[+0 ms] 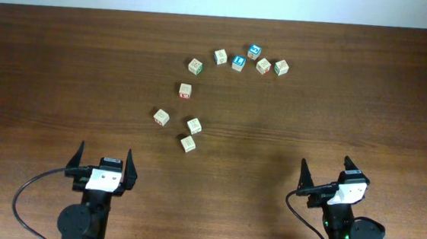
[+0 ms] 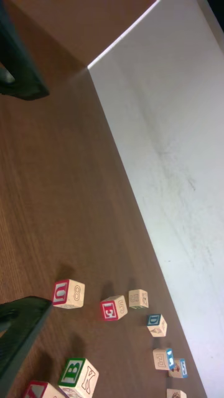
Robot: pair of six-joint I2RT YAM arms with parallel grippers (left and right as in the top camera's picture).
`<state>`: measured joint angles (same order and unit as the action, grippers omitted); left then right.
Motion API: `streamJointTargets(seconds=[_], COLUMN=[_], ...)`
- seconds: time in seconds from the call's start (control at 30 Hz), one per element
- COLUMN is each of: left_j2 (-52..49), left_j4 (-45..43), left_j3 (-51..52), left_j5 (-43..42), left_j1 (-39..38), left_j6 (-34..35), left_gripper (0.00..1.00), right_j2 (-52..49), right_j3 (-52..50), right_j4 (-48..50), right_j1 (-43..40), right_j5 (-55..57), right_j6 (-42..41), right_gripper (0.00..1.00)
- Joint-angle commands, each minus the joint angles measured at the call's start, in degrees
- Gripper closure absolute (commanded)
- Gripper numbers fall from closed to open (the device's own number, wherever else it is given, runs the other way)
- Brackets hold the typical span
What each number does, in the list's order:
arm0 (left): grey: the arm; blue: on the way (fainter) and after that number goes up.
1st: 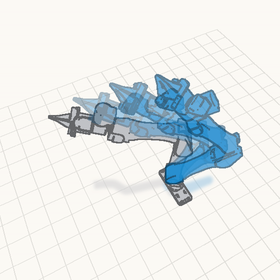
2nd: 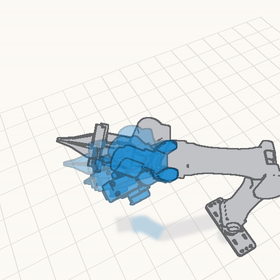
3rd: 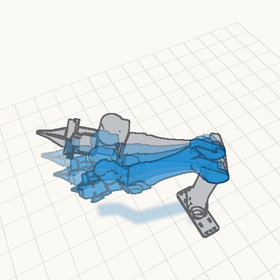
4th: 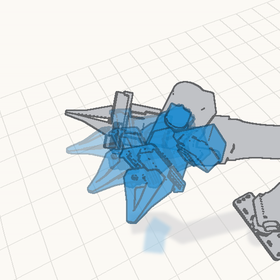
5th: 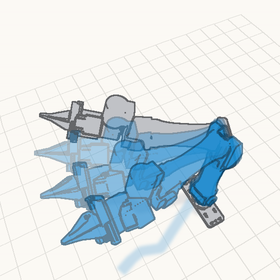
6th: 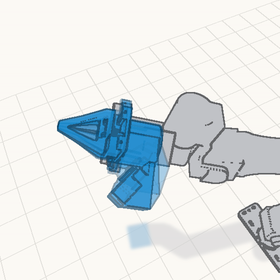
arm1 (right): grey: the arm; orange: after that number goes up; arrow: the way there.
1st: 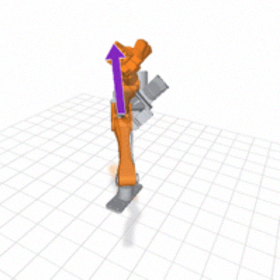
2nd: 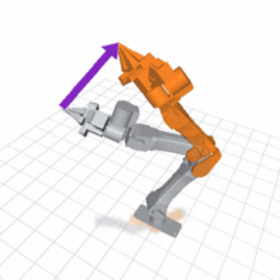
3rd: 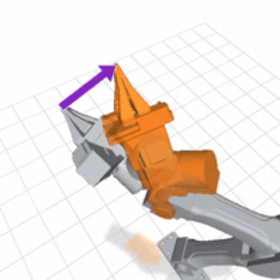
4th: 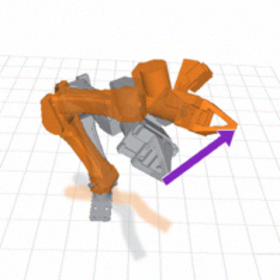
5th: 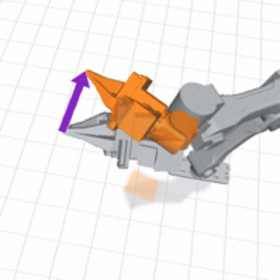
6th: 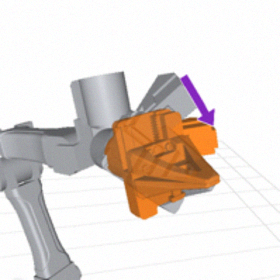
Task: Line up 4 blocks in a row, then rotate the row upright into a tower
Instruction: 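Raise both grippers from rest toward the blocks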
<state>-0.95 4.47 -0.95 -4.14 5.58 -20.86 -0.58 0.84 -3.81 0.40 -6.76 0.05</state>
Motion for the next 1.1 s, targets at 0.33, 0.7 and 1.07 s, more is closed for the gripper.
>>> streamJointTargets(seconds=[0.33, 0.7, 1.07], left_j2=[0.6, 0.6, 0.6], left_j4=[-0.2, -0.2, -0.2], left_j3=[0.5, 0.5, 0.5], left_j5=[-0.6, -0.6, -0.6], left_j1=[0.2, 0.2, 0.2], left_j6=[-0.9, -0.9, -0.9], left_gripper=[0.01, 0.01, 0.01], right_j2=[0.4, 0.4, 0.4], right_j3=[-0.5, -0.5, -0.5], right_j4=[0.0, 0.0, 0.0], right_j1=[-0.4, -0.4, -0.4], right_j5=[-0.2, -0.2, 1.2], right_j6=[0.1, 0.1, 1.2], right_gripper=[0.02, 0.02, 0.02])
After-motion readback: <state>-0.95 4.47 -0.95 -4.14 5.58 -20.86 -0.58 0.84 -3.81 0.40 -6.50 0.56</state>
